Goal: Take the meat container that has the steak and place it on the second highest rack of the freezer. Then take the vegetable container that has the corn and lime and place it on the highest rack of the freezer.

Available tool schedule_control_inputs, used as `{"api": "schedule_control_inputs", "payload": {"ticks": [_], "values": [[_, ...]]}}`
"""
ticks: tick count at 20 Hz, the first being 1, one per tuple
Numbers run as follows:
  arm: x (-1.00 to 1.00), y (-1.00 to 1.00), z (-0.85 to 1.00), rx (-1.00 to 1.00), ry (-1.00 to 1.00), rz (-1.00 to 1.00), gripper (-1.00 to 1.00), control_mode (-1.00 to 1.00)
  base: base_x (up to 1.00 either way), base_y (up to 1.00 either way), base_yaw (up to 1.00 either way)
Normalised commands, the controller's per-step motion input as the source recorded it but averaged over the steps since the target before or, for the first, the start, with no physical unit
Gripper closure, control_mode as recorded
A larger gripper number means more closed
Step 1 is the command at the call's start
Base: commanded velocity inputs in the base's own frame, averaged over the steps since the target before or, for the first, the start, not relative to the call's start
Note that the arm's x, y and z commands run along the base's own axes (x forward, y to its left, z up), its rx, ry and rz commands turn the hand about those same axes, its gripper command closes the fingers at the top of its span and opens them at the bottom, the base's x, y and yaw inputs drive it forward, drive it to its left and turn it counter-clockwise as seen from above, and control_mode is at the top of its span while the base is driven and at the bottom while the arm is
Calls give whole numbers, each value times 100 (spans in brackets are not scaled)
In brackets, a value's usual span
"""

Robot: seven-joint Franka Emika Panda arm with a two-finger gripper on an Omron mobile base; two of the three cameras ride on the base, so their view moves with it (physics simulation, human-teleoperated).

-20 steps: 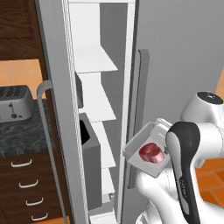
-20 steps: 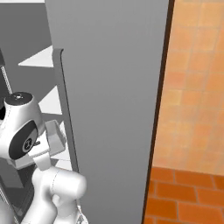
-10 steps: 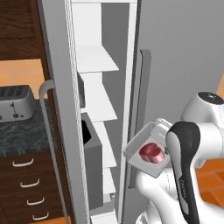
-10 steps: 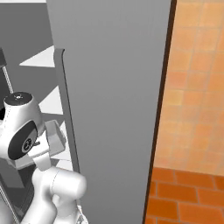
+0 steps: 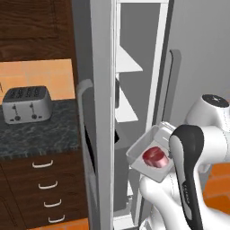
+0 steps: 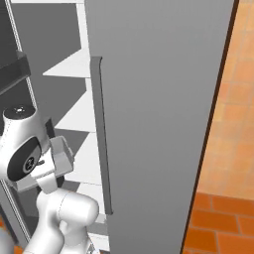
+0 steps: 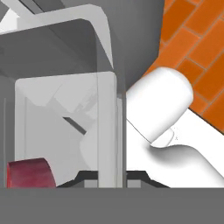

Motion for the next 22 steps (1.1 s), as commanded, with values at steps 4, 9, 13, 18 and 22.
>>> {"api": "schedule_control_inputs", "payload": {"ticks": [4, 9, 13, 18, 22], "values": [[0, 0, 0, 0, 0, 0, 100, 100, 10, 27, 2], [0, 0, 0, 0, 0, 0, 100, 100, -1, 61, 14], [0, 0, 0, 0, 0, 0, 100, 100, -4, -17, 7], [0, 0, 0, 0, 0, 0, 100, 100, -7, -68, 7], [0, 0, 0, 0, 0, 0, 100, 100, 38, -30, 3]]}}
